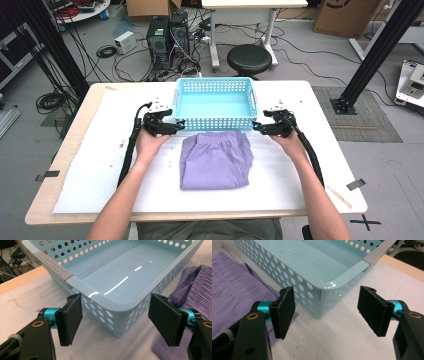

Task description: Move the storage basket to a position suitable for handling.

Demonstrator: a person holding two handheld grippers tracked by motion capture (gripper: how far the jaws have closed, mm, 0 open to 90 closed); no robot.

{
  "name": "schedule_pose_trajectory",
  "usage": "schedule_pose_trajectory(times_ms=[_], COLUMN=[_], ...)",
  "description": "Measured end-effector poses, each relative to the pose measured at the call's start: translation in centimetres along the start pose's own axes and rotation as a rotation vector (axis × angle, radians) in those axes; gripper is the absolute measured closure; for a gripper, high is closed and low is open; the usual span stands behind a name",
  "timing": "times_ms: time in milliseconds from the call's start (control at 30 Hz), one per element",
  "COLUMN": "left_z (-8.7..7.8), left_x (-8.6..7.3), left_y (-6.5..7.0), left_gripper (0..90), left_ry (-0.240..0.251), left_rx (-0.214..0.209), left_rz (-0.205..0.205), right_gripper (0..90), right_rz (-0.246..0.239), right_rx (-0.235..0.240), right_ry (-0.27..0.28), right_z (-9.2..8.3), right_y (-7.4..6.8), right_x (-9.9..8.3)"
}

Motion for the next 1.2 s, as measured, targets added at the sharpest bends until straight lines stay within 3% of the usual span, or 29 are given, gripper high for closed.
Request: schedule_pose_trajectory(times_ms=[167, 233, 333, 400, 567, 700, 733, 900, 933, 1000, 1133, 1200], left_z=[-1.0, -2.0, -2.7, -3.7, -5.0, -6.2, -6.6, -7.4, -7.6, -7.7, -7.7, -7.8], left_x=[0.0, -0.5, -0.9, -1.4, -1.7, -2.4, -2.7, -3.3, -3.7, -3.9, -4.3, -4.5], left_y=[0.1, 0.4, 0.7, 1.2, 2.4, 4.1, 4.9, 6.7, 7.6, 8.6, 10.1, 10.9], left_gripper=[25.9, 25.9, 25.9, 25.8, 25.8, 25.8, 25.9, 26.0, 26.0, 26.2, 28.3, 29.8], left_ry=[-0.007, 0.013, 0.028, 0.049, 0.059, 0.051, 0.048, 0.059, 0.064, 0.057, 0.032, 0.015], left_rx=[0.031, 0.065, 0.076, 0.091, 0.109, 0.094, 0.085, 0.053, 0.033, 0.011, -0.005, -0.007], left_rz=[0.005, 0.012, -0.005, -0.026, -0.033, -0.051, -0.06, -0.104, -0.138, -0.154, -0.151, -0.149], right_gripper=[29.2, 28.7, 28.6, 25.9, 26.0, 26.3, 26.3, 26.3, 26.4, 26.4, 26.4, 26.4], right_rz=[0.017, 0.028, 0.032, 0.047, 0.043, 0.046, 0.071, 0.1, 0.124, 0.15, 0.172, 0.173], right_rx=[-0.02, -0.03, -0.036, -0.047, -0.07, -0.086, -0.08, -0.081, -0.08, -0.077, -0.075, -0.079], right_ry=[0.04, 0.054, 0.073, 0.083, 0.114, 0.137, 0.15, 0.161, 0.145, 0.133, 0.097, 0.066], right_z=[-0.8, -1.2, -1.7, -2.3, -3.1, -4.0, -4.5, -5.6, -5.9, -6.2, -6.3, -6.4], right_y=[0.1, -0.1, -0.3, -0.9, -2.1, -3.1, -3.6, -5.0, -5.8, -6.8, -8.5, -10.2], right_x=[-0.1, -0.2, -0.4, -0.6, -1.0, -1.8, -2.1, -3.2, -3.9, -4.7, -5.8, -6.7])
Point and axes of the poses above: each handheld gripper's, and its own axes: z roughly forward along the jaws, x roughly out of its top, y roughly to its right, the point moved 4 cm from there along z, roughly forward along the jaws, and after that the axes turned 8 degrees about z, right-handed, at the moved point
